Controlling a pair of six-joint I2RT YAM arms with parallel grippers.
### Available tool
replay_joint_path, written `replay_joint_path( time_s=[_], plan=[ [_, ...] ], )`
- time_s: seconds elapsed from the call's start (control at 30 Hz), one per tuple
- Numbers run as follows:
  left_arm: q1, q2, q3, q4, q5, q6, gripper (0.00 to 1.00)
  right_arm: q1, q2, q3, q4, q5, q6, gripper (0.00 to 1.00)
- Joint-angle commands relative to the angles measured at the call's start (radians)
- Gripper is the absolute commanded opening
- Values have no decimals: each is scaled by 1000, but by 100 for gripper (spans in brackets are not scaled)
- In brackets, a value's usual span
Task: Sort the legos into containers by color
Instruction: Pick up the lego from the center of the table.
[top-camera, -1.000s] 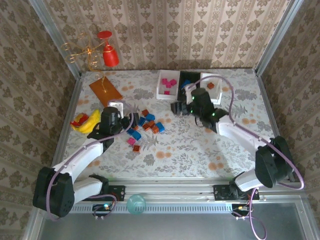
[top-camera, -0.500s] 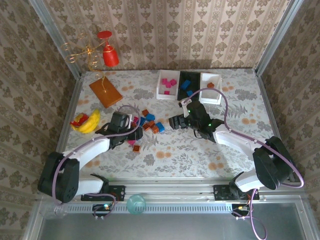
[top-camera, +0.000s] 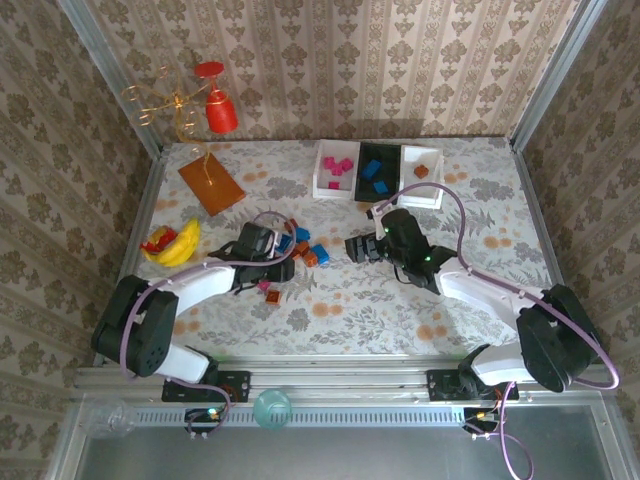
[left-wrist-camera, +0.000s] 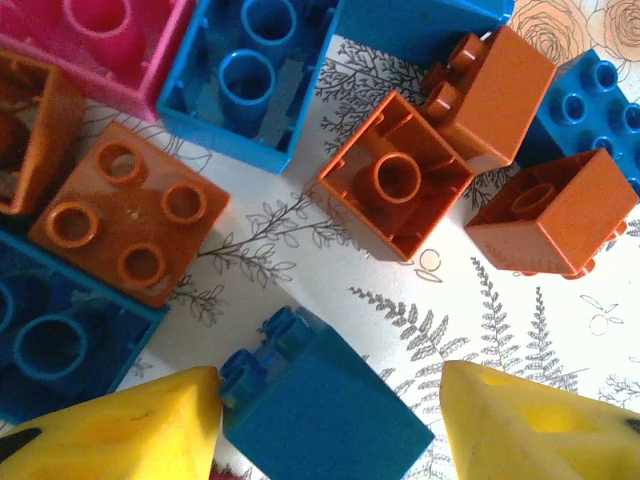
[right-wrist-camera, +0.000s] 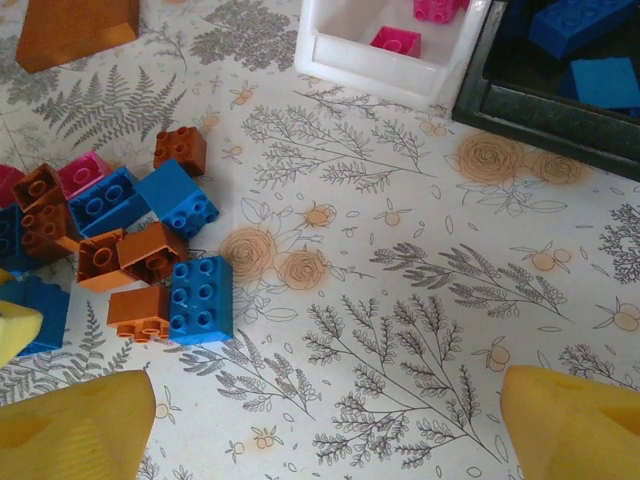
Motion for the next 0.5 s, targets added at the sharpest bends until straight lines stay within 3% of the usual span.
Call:
replay_joint_path(
  time_s=[0.0, 0.13, 0.47],
  plan=[
    [-15, 21, 26, 18, -14, -14, 60, -5, -32, -35, 44, -60, 2, 91],
    [-22, 56, 30, 20, -19, -11, 56, -5, -42, -62, 75, -93, 3, 91],
    [-36, 75, 35, 59, -31, -17, 43, -3, -44, -102, 145, -311, -48, 91]
  ],
)
